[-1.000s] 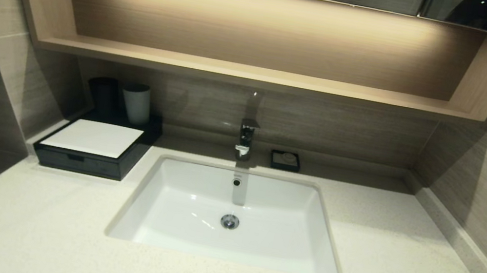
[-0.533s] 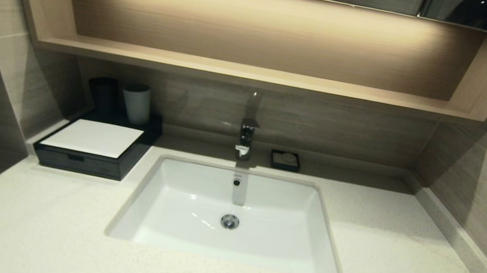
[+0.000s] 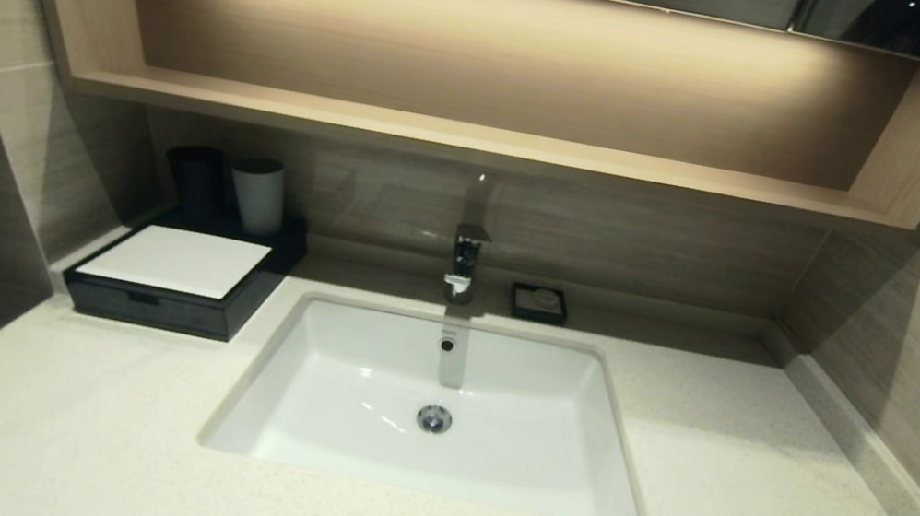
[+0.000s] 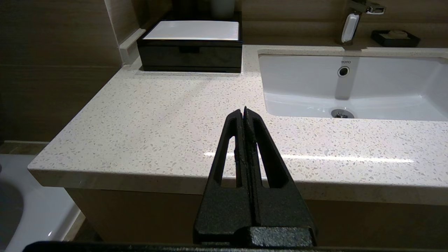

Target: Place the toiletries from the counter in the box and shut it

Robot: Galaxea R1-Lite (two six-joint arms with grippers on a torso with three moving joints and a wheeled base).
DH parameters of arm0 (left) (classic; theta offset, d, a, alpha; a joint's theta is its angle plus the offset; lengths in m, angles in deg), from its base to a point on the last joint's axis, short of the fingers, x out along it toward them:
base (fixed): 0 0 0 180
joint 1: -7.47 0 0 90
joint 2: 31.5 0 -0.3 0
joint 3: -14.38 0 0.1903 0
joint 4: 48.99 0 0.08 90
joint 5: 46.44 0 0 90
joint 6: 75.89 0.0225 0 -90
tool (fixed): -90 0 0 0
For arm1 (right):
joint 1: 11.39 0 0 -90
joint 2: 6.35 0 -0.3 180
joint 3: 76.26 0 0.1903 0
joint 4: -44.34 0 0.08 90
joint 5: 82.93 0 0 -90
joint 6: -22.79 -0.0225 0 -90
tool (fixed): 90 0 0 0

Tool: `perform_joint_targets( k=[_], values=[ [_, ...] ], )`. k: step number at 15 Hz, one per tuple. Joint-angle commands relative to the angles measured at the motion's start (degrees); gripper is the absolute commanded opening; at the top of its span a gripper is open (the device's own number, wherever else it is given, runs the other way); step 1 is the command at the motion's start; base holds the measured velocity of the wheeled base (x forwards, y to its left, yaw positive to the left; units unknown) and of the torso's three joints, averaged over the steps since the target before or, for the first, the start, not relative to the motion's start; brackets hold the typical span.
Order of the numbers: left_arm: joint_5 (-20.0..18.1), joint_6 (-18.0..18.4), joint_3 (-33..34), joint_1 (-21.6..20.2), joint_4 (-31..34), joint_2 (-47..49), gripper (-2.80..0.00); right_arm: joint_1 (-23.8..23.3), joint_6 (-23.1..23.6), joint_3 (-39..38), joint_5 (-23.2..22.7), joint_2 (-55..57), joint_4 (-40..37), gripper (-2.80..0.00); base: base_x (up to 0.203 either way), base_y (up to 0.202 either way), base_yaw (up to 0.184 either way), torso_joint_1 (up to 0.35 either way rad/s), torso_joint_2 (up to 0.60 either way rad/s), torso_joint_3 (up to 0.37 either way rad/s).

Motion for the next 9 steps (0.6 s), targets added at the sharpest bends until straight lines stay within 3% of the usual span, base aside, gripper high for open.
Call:
perform_joint_targets(
  k=[1,9],
  values=[
    [0.0,0.1,1.1,0.0,0.0,0.1,-2.8,0.0,0.0,-0.1,0.0,0.0,0.0,-2.8,0.0,0.0,0.0,0.0,0.0,0.0],
    [0.0,0.0,1.1,0.0,0.0,0.1,-2.8,0.0,-0.1,-0.1,0.0,0.0,0.0,-2.8,0.0,0.0,0.0,0.0,0.0,0.0]
  ],
)
